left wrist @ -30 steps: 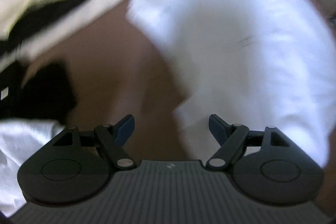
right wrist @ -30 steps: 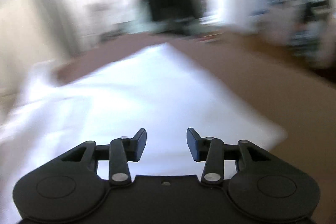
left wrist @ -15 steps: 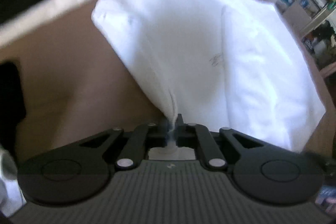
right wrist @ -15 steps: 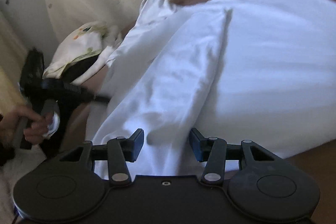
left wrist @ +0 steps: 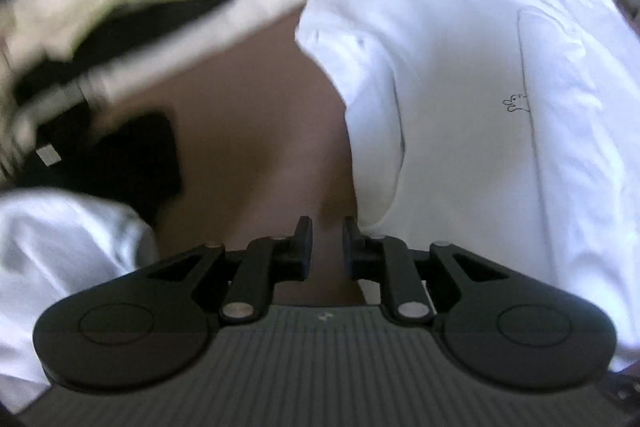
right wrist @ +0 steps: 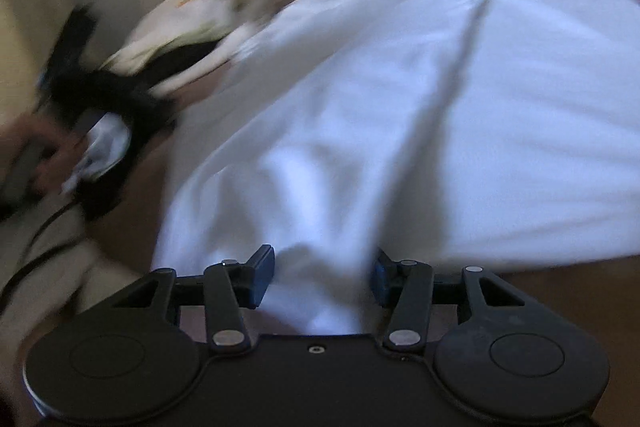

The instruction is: Fold clothes

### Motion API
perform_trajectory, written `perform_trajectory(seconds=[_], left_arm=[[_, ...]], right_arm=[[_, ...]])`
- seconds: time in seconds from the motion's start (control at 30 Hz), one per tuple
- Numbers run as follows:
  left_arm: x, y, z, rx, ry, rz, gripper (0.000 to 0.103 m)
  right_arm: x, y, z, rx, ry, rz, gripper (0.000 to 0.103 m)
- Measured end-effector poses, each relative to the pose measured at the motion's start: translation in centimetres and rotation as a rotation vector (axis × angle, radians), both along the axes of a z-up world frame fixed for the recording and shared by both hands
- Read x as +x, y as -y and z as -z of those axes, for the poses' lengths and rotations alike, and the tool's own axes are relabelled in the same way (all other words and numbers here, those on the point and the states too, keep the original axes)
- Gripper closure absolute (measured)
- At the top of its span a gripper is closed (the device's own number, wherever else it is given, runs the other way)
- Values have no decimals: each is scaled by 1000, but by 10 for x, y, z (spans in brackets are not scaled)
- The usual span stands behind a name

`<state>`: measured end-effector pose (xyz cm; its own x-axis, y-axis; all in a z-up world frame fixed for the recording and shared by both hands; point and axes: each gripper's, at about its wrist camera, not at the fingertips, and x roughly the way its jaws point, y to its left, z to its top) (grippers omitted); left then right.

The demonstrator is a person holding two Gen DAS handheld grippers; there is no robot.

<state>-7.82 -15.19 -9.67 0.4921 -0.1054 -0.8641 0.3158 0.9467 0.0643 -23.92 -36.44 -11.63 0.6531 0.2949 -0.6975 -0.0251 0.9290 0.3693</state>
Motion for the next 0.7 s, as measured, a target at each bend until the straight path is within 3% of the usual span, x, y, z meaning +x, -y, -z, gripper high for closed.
perform_trajectory(seconds=[0.03, 0.1, 0.23, 0.33, 0.47, 0.57, 0.63, 0.7], left_arm=[[-5, 5, -4, 12, 12, 20, 77], [-13, 7, -17, -1, 16, 54, 58], [-14, 10, -51, -192, -68, 137, 58], [-5, 17, -87, -346, -100, 226, 57], [16, 44, -125, -285, 2, 301, 48], [41, 62, -128, -243, 39, 307, 48], [51, 69, -122, -261, 42, 337, 47], [52, 73, -114, -325, 28, 394, 33]], right_arm=[[-2, -3, -1, 1, -4, -33, 47], [-6, -2, -2, 5, -22, -62, 47], [0, 8, -15, 24, -121, -84, 47], [16, 20, -54, -31, -122, -82, 47], [66, 38, -132, -106, -94, -80, 47], [120, 48, -182, -130, -111, -15, 41], [160, 54, -202, -112, -148, 50, 34], [195, 65, -205, -26, -194, 129, 31]])
